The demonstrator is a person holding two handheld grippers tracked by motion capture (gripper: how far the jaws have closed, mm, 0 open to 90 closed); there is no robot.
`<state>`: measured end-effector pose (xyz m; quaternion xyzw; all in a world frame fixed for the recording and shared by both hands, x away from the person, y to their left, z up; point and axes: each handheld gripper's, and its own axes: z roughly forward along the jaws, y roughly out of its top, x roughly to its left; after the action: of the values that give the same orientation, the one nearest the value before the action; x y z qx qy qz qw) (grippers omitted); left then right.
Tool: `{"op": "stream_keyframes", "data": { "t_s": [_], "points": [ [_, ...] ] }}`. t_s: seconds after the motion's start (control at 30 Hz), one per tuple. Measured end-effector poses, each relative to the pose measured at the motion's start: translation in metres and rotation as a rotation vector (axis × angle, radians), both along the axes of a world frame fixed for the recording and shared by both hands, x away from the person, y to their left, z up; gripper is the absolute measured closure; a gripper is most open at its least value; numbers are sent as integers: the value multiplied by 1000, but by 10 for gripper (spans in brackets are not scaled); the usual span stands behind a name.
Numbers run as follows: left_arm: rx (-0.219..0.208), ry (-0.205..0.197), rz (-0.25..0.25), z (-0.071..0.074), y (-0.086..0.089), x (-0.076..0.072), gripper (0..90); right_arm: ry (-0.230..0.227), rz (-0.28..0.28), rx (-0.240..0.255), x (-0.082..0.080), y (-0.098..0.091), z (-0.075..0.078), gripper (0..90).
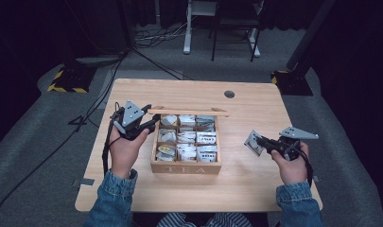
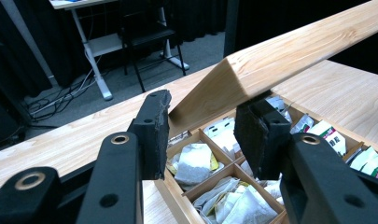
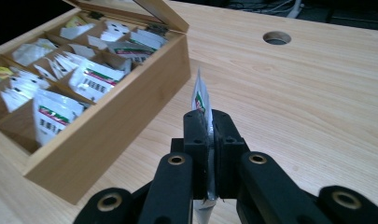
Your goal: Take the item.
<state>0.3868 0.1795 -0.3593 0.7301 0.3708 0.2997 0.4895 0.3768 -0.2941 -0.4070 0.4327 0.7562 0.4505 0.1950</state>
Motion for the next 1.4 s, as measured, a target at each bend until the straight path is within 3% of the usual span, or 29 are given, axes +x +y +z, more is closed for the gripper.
{"op": "stream_keyframes", "data": {
  "t_s": [0.23, 0.6, 1.4],
  "points": [
    [1, 1, -1, 0, 0, 0, 559, 23, -37, -15, 5, -4, -13, 865],
    [1, 2, -2, 0, 0, 0, 560, 60, -48, -12, 11, -6, -29, 861],
    [-3, 3, -3, 0, 0, 0, 558, 126, -73, -8, 16, -13, -44, 820]
  ]
}}
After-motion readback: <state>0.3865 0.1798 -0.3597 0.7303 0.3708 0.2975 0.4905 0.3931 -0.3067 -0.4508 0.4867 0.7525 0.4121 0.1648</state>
